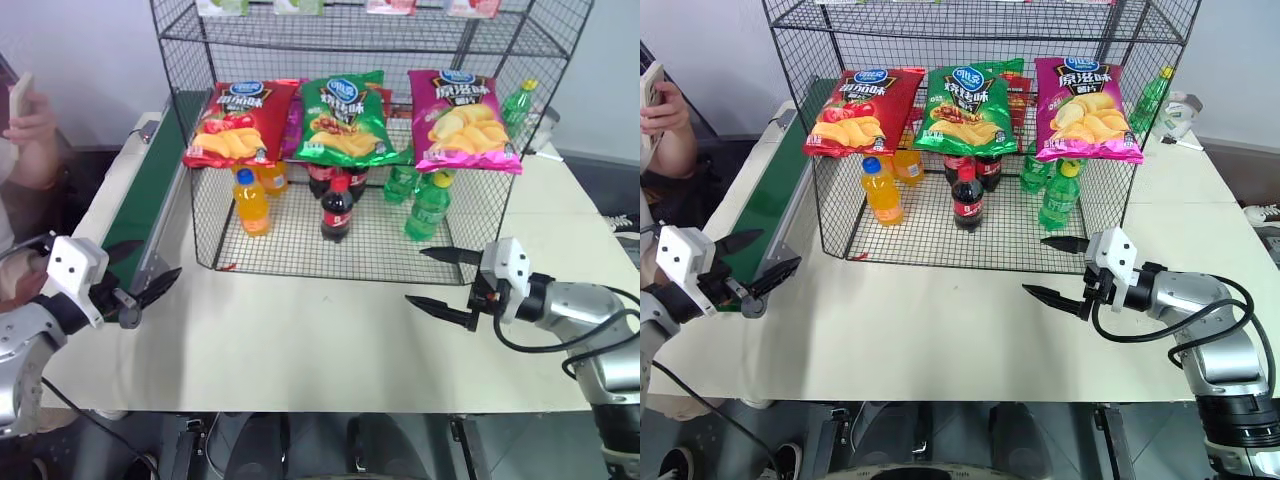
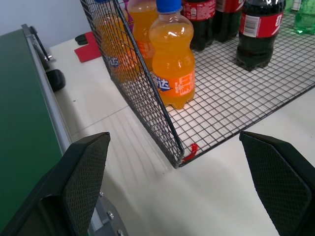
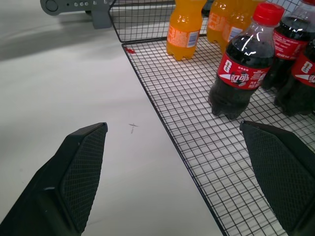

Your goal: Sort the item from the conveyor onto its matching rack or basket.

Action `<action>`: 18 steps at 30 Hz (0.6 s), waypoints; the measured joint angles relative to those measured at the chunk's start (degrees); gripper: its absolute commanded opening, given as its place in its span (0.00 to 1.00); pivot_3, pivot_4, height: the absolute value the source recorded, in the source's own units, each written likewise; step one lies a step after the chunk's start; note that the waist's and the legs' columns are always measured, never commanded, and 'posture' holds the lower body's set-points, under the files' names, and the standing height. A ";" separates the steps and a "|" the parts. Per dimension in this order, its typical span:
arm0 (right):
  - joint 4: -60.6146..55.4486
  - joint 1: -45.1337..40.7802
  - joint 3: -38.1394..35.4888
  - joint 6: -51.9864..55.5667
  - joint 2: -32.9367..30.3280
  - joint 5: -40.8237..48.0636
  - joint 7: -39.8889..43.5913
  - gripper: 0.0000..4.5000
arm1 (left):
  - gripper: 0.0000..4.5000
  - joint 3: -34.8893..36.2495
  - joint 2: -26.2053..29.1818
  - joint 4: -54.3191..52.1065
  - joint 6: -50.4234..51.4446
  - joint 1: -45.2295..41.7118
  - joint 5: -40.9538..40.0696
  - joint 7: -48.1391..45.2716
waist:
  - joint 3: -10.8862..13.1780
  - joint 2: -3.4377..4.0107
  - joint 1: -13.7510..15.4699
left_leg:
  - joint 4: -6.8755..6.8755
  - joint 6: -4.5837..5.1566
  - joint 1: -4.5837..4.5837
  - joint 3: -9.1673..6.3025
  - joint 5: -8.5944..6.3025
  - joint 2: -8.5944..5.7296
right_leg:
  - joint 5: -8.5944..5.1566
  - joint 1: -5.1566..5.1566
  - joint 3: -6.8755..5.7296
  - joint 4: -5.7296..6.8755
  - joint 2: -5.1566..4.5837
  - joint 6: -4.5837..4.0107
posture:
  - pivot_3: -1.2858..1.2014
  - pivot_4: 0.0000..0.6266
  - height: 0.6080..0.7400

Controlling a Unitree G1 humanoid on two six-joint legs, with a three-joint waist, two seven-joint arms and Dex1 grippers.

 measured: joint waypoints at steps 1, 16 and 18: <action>0.20 0.01 0.00 -0.11 0.00 -0.16 -0.04 1.00 | 1.00 -0.05 0.00 0.06 -0.12 -0.12 0.14 -0.13 | 0.00 0.00 0.01 | 0.01 0.00 0.00 0.00 0.00 0.00 | 0.00 0.00 0.00 0.01 0.00 0.00 | 0.52 0.24 0.99; 0.34 1.88 -0.03 -1.63 0.00 -0.89 -0.67 1.00 | 1.00 -1.08 -0.09 3.28 -1.26 -4.04 0.57 -1.15 | 0.00 0.00 0.05 | 0.27 0.01 -0.02 -0.01 -0.01 0.01 | 0.00 0.04 0.00 0.17 0.02 0.00 | 0.52 0.24 0.99; 0.34 2.45 -0.03 -1.66 0.00 -0.90 -0.83 1.00 | 1.00 -1.43 -0.08 4.13 -1.48 -4.09 0.85 -1.31 | 0.00 0.00 0.05 | 0.29 0.01 -0.01 -0.01 0.00 0.01 | 0.00 0.03 0.00 0.21 0.02 0.00 | 0.52 0.24 0.99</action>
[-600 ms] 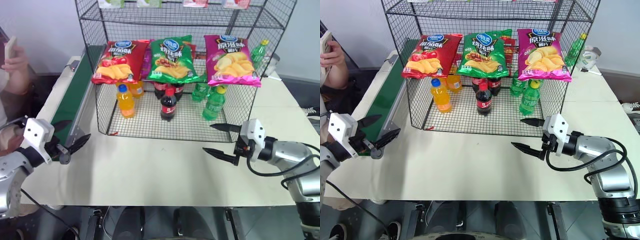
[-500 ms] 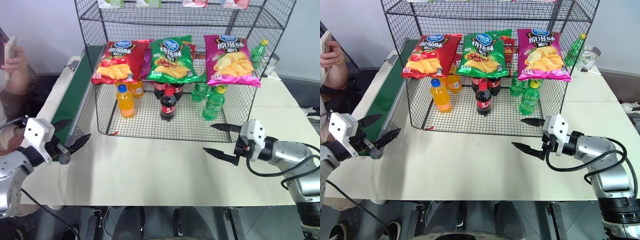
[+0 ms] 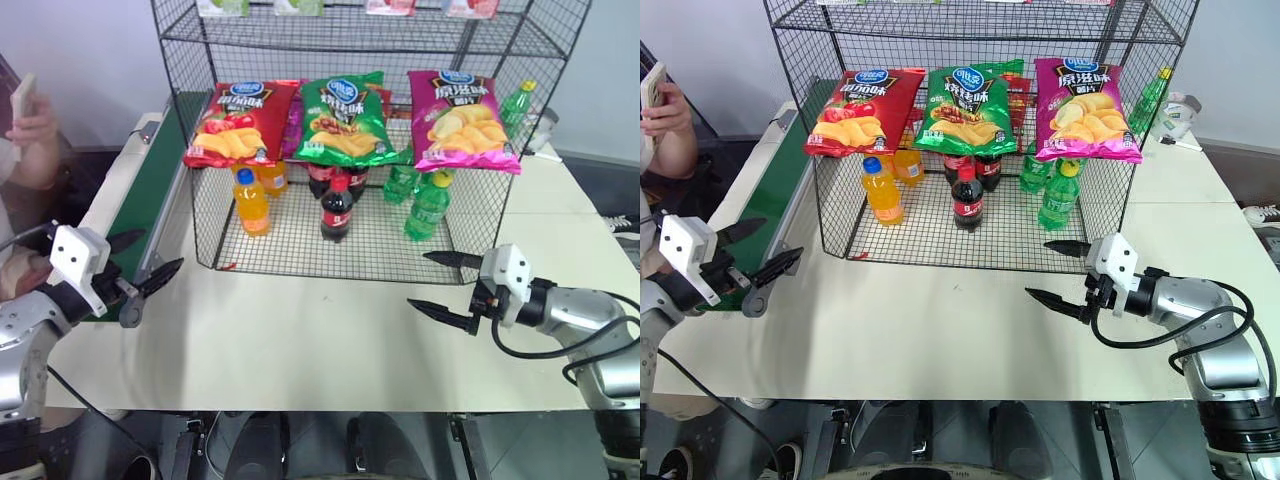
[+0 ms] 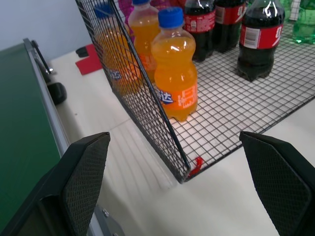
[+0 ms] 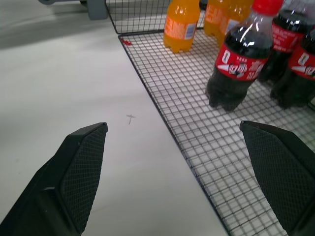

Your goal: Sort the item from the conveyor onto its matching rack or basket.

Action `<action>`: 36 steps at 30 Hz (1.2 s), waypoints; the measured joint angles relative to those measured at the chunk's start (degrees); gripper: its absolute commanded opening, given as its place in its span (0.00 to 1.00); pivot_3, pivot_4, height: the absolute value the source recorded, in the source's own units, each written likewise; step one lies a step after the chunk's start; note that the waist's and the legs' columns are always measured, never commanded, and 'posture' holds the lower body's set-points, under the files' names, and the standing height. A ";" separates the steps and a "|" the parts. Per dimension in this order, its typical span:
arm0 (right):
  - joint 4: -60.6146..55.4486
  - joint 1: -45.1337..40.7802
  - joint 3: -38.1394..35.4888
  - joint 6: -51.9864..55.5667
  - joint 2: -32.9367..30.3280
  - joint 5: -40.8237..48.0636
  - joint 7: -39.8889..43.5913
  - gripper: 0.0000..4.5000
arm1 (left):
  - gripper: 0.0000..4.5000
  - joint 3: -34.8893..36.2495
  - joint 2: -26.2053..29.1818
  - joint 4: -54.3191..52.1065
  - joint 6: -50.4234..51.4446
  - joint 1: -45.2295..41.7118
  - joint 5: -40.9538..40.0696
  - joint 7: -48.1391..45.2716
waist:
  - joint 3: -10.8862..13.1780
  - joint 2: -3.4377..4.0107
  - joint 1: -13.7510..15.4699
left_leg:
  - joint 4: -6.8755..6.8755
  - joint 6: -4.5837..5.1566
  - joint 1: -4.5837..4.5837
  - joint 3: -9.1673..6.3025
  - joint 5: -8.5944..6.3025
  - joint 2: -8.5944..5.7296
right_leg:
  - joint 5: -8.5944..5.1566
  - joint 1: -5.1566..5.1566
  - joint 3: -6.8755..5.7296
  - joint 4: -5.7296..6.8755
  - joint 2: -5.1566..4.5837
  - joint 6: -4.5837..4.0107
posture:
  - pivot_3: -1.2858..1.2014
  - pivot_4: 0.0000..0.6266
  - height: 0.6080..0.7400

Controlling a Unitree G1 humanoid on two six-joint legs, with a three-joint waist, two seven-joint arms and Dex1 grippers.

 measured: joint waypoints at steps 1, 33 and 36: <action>0.00 0.15 -0.05 -0.10 0.00 0.00 -0.08 1.00 | 1.00 -0.19 0.00 0.59 -0.21 -0.05 0.30 -0.05 | 0.00 0.00 -0.02 | 0.02 0.00 0.00 0.00 0.00 0.00 | 0.00 0.00 0.00 0.02 0.01 0.00 | 0.52 0.24 0.99; -0.16 2.35 -1.63 -1.90 -0.78 1.56 1.61 1.00 | 1.00 -0.11 4.44 7.73 -4.16 -2.06 -1.51 -9.86 | 0.00 0.00 0.02 | 0.17 0.01 -0.01 -0.01 -0.01 0.01 | 0.00 -0.01 0.01 0.18 0.03 0.00 | 0.52 0.24 0.99; -0.16 2.03 -1.61 -1.85 -0.97 1.67 2.11 1.00 | 1.00 -0.11 4.64 7.73 -4.12 -2.28 -1.51 -9.81 | 0.00 0.00 0.03 | 0.18 0.01 -0.01 -0.01 -0.01 0.02 | 0.00 0.00 0.00 0.18 0.03 0.00 | 0.52 0.24 0.99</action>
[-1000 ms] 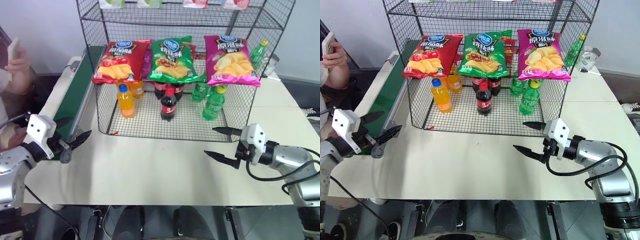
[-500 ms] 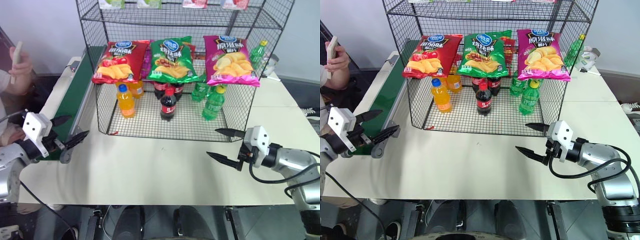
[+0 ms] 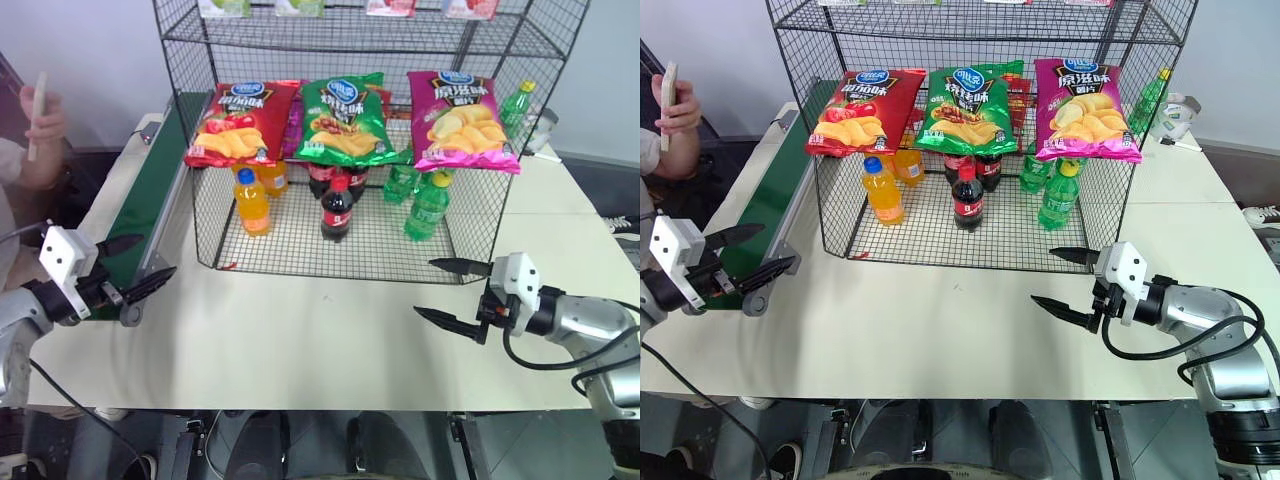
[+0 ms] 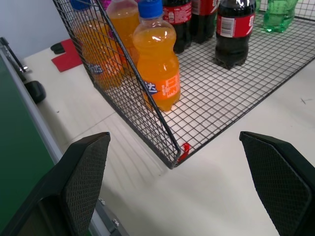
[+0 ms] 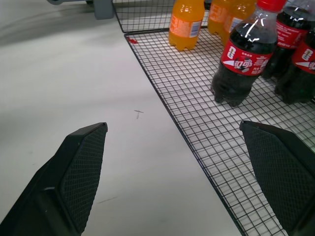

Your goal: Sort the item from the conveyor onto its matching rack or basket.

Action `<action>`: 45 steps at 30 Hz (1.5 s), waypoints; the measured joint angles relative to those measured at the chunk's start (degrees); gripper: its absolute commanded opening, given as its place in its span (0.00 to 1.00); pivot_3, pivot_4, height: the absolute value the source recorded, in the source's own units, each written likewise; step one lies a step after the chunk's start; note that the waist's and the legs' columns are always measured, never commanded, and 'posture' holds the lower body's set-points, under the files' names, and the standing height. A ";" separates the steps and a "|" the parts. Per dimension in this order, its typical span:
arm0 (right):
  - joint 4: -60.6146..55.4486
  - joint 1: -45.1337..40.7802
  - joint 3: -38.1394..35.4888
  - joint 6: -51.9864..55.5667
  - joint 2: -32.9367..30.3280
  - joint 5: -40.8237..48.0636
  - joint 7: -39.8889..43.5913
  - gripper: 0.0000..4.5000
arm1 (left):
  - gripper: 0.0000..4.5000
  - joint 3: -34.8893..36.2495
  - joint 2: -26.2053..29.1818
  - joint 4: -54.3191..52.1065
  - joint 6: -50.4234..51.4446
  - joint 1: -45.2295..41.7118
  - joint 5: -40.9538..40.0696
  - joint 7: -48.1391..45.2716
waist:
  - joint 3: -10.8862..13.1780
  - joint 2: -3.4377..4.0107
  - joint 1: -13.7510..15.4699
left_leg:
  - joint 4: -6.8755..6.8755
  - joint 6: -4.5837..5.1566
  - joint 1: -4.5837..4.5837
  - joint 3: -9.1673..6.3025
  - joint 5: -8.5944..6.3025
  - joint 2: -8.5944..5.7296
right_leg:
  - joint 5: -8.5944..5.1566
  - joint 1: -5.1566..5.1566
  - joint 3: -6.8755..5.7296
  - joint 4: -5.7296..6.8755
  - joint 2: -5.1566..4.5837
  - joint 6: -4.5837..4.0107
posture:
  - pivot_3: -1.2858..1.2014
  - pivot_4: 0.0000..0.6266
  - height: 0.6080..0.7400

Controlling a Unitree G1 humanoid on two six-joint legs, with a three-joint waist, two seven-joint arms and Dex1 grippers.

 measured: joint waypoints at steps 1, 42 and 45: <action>0.11 -0.15 0.00 0.01 -0.05 0.01 0.17 1.00 | 1.00 -0.01 0.05 0.00 0.00 -0.22 0.01 0.00 | 0.00 0.00 0.00 | 0.00 0.00 0.00 0.00 0.00 0.00 | 0.00 0.00 0.00 0.00 0.00 0.00 | 0.52 0.24 0.99; 2.76 -1.79 0.64 -3.03 0.10 -3.59 -0.46 1.00 | 1.00 -4.04 -3.12 -0.22 -2.46 -4.74 2.38 3.11 | 0.00 0.00 0.00 | 0.08 0.00 0.00 0.01 0.00 0.00 | 0.00 -0.05 0.02 0.17 0.04 0.00 | 0.52 0.24 0.99; 2.98 -1.88 0.64 -3.73 0.07 -4.01 -0.42 1.00 | 1.00 -4.16 -3.13 -0.21 -2.98 -4.75 2.40 3.33 | 0.00 0.00 0.00 | 0.09 0.00 0.00 0.01 0.00 0.00 | 0.00 -0.05 0.02 0.17 0.03 0.00 | 0.52 0.24 0.99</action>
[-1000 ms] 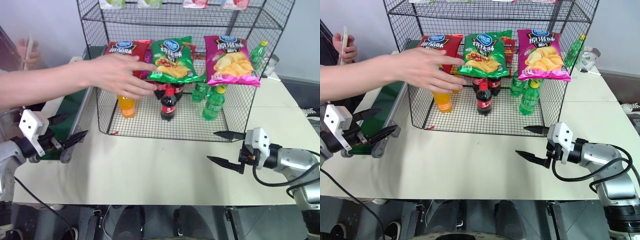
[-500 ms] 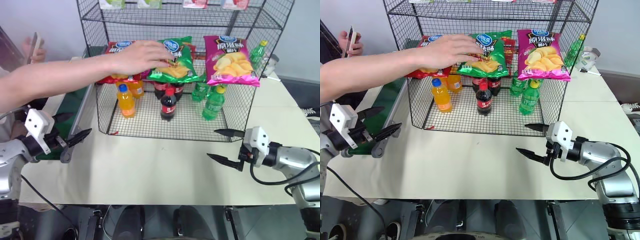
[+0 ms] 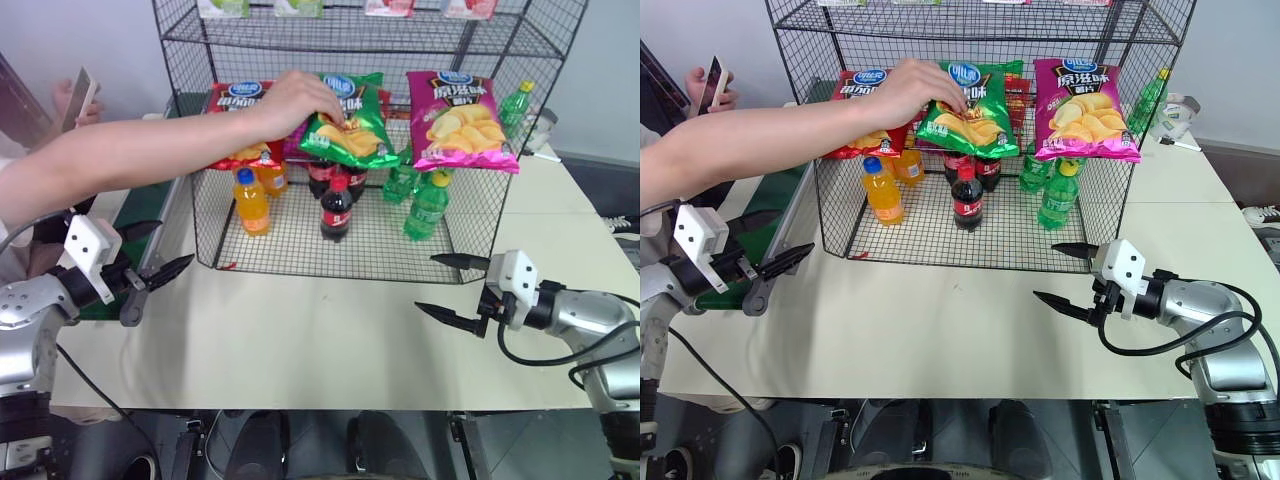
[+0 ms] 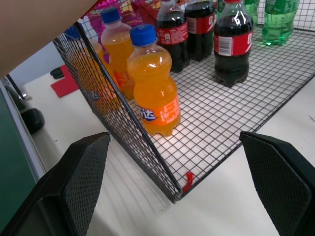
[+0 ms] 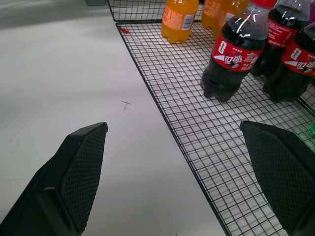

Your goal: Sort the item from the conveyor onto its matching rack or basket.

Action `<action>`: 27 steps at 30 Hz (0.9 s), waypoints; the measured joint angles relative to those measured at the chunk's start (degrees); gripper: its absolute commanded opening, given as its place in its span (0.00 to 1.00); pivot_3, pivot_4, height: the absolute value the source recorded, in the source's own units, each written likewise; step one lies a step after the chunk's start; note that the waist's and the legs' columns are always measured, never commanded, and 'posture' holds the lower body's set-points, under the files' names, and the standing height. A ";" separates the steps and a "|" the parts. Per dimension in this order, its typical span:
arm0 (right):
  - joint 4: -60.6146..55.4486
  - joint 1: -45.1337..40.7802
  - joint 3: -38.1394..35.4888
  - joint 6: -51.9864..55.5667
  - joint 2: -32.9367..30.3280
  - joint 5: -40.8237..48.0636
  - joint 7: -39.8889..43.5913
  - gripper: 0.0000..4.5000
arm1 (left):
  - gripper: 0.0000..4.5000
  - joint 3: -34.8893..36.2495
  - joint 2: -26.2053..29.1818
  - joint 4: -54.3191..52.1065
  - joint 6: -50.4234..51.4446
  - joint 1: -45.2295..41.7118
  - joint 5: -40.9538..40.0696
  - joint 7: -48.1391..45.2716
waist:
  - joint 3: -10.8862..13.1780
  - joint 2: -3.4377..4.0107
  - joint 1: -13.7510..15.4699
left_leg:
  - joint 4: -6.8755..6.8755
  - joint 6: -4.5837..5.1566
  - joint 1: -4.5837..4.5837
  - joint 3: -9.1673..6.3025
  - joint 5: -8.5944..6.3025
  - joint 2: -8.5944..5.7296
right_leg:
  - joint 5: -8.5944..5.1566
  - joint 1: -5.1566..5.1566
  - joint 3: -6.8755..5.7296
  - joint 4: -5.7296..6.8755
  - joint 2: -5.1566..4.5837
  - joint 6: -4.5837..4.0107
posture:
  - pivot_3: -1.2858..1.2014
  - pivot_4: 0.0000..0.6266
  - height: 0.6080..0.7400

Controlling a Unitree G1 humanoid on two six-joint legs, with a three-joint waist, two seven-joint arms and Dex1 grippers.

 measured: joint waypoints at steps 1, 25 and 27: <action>0.07 -0.06 0.00 -0.09 0.00 -0.03 0.03 1.00 | 1.00 -0.11 0.00 0.02 -0.06 0.00 0.02 0.14 | 0.00 0.00 0.00 | 0.00 0.00 0.00 0.00 0.00 0.00 | 0.00 0.00 0.00 0.00 0.00 0.00 | 0.52 0.24 0.99; 2.20 -3.44 3.47 -0.17 0.11 -1.39 -0.12 1.00 | 1.00 -0.60 0.37 -0.70 3.04 2.62 -1.38 -1.24 | 0.00 0.00 -0.13 | 0.00 0.00 0.00 0.00 0.00 0.01 | 0.00 -0.02 0.01 0.03 0.01 0.00 | 0.52 0.24 0.99; 2.21 -3.80 3.60 -0.14 0.10 -1.35 0.00 1.00 | 1.00 -0.47 0.37 -0.83 3.84 3.34 -1.93 -1.92 | 0.00 0.00 -0.08 | 0.00 0.00 0.00 0.00 0.00 0.01 | 0.00 -0.02 0.01 0.03 0.00 0.00 | 0.52 0.24 0.99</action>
